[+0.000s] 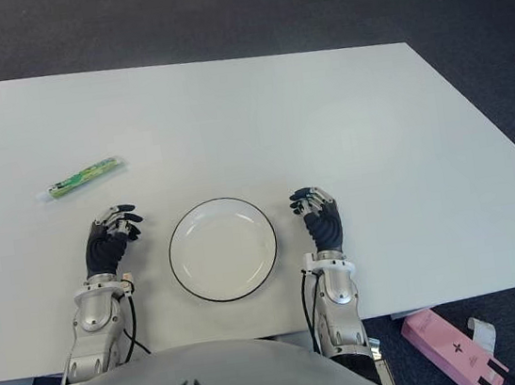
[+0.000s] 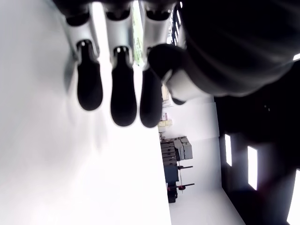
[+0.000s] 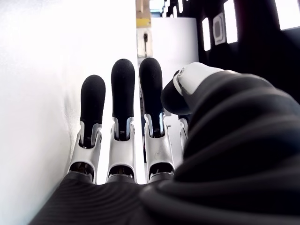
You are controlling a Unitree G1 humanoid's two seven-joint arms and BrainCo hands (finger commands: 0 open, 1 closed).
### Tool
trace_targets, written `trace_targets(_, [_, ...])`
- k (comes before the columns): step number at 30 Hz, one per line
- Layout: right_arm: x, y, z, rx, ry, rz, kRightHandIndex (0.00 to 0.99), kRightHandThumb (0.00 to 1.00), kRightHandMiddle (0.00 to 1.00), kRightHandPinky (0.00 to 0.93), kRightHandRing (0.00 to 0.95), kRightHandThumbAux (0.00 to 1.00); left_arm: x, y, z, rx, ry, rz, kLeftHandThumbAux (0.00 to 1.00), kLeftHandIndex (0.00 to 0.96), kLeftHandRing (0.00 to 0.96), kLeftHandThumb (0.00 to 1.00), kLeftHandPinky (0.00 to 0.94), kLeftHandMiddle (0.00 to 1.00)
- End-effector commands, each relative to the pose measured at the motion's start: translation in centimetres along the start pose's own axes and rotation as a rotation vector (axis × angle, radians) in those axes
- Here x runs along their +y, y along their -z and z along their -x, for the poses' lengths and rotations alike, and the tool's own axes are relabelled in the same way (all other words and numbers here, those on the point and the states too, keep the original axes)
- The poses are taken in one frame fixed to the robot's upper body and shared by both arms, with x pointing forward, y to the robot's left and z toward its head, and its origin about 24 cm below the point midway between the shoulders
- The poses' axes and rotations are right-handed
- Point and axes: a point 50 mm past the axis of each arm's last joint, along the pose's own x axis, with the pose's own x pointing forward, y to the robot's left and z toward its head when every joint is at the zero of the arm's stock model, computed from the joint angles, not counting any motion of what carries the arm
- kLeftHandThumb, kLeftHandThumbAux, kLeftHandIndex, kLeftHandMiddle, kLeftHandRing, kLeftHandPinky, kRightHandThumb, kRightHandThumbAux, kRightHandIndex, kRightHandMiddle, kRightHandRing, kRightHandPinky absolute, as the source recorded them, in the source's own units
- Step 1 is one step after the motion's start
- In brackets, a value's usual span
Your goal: Put the toothpaste on the table into the plate.
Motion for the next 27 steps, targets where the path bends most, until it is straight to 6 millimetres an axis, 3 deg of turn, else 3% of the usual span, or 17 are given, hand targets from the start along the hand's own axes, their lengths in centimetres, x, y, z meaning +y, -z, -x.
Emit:
trace_targets(1, [0.3, 0.2, -0.1, 0.016, -0.005, 0.002, 0.428, 0.709, 0.495, 0.483, 0.493, 0.727, 1.1, -1.1, -1.0, -0.063, 0.033, -0.134, 0.685, 0.388, 0.600, 0.828, 0.563, 0.501])
trace_targets(15, [0.6, 0.3, -0.2, 0.008, -0.004, 0.009, 0.428, 0.708, 0.497, 0.487, 0.495, 0.728, 6.3, -4.3, -4.0, -0.295, 0.029, -0.765, 0.683, 0.396, 0.606, 0.831, 0.564, 0.498])
trace_targets(20, [0.5, 0.4, -0.3, 0.008, 0.001, 0.003, 0.429, 0.708, 0.495, 0.488, 0.492, 0.728, 8.0, -5.7, -5.0, -0.332, 0.037, -0.948, 0.676, 0.412, 0.534, 0.829, 0.488, 0.477])
trace_targets(24, [0.5, 0.6, -0.3, 0.010, 0.005, -0.002, 0.428, 0.709, 0.493, 0.486, 0.490, 0.727, 8.8, -6.2, -5.6, -0.334, 0.038, -1.052, 0.693, 0.421, 0.445, 0.725, 0.418, 0.442])
trace_targets(25, [0.5, 0.6, -0.3, 0.011, 0.006, -0.003, 0.428, 0.709, 0.493, 0.486, 0.490, 0.727, 9.1, -6.3, -5.7, -0.333, 0.037, -1.078, 0.585, 0.387, 0.415, 0.656, 0.391, 0.417])
trace_targets(27, [0.5, 0.6, -0.3, 0.011, 0.008, -0.006, 0.428, 0.709, 0.492, 0.484, 0.490, 0.727, 9.5, -6.6, -6.1, -0.330, 0.032, -1.148, 0.480, 0.323, 0.370, 0.594, 0.355, 0.374])
